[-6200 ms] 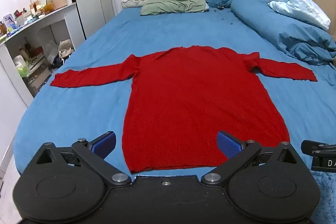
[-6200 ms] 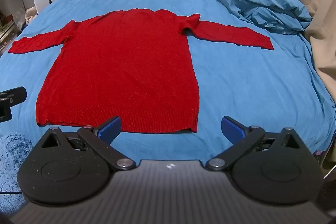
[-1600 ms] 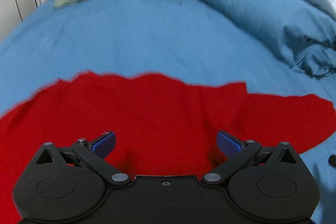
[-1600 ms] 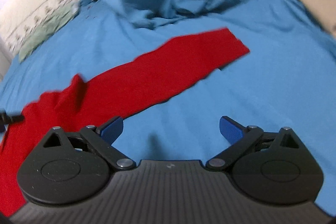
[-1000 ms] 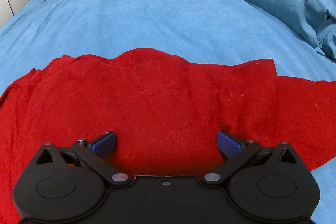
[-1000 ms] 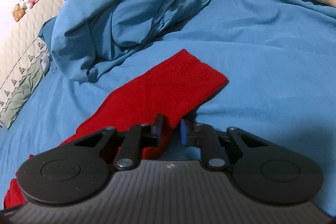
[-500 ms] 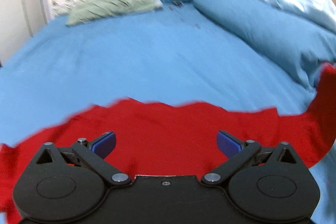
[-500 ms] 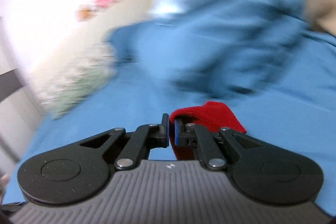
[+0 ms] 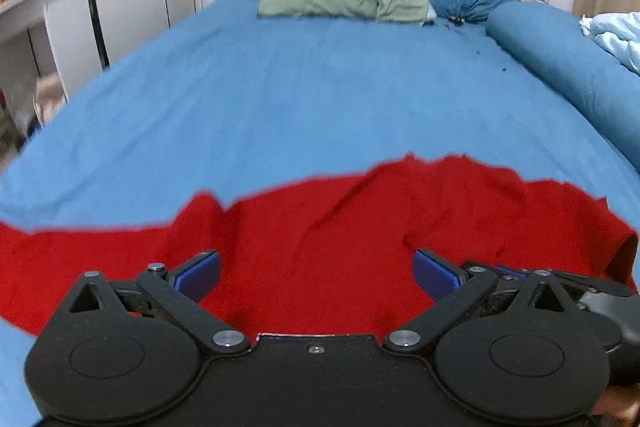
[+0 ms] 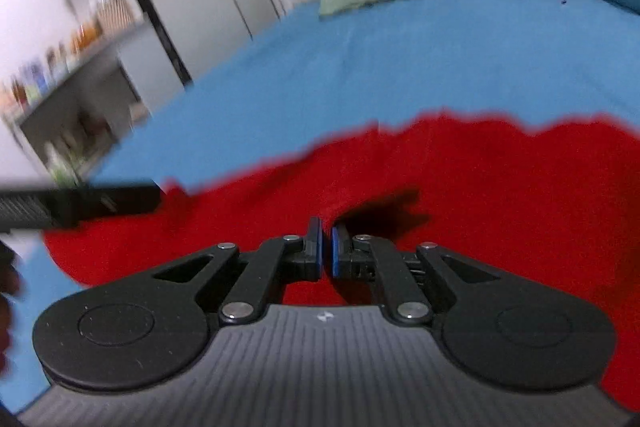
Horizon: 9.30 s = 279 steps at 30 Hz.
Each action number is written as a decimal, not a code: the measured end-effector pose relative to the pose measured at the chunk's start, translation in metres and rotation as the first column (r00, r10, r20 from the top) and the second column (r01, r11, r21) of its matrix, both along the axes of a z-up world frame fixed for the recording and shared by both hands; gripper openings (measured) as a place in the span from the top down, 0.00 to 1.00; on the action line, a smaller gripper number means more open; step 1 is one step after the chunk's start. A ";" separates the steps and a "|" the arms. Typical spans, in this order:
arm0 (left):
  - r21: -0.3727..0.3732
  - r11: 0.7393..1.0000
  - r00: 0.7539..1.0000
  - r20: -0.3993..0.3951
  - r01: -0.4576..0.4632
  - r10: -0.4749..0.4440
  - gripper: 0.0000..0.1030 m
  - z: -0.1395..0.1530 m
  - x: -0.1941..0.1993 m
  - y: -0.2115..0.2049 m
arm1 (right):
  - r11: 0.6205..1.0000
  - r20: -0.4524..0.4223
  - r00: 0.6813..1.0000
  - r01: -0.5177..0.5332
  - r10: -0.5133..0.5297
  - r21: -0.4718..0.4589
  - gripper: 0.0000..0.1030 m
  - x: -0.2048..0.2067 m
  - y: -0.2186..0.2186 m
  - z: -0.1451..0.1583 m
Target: Fold small clothes
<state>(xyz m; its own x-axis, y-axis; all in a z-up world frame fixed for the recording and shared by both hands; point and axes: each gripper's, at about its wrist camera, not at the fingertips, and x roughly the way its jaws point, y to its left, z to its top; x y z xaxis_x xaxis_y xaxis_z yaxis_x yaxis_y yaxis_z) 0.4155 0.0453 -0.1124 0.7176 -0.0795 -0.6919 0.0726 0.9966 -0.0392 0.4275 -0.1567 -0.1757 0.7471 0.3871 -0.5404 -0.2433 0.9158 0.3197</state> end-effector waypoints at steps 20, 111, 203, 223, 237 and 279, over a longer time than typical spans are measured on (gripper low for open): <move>0.067 0.966 0.968 -0.033 0.251 -0.250 0.45 -0.059 0.013 -0.132 | 0.910 0.077 0.996 0.081 -0.055 -0.405 0.10 -0.101 -0.090 -0.005; -0.141 0.990 1.000 0.005 0.017 -0.017 0.36 -0.080 -0.016 0.026 | 0.961 -0.102 0.956 0.268 -0.274 -0.071 0.00 0.027 -0.146 0.005; 0.124 0.984 0.980 0.134 0.129 -0.146 0.27 -0.042 -0.068 -0.019 | 0.978 -0.024 0.997 0.065 -0.071 -0.196 0.00 -0.062 -0.084 0.051; 0.031 0.998 0.995 0.080 -0.054 0.051 0.27 -0.075 -0.061 0.063 | 0.955 -0.031 0.984 0.165 -0.177 -0.246 0.51 0.004 -0.020 -0.003; 0.039 0.996 0.995 0.072 -0.078 0.075 0.27 -0.083 -0.056 0.064 | 0.941 -0.144 0.940 0.323 -0.308 0.098 0.30 -0.007 -0.077 -0.019; 0.039 0.989 0.973 0.175 0.145 -0.150 0.14 -0.035 -0.061 0.016 | 0.907 0.106 0.921 0.387 -0.374 -0.168 0.00 -0.065 -0.133 0.007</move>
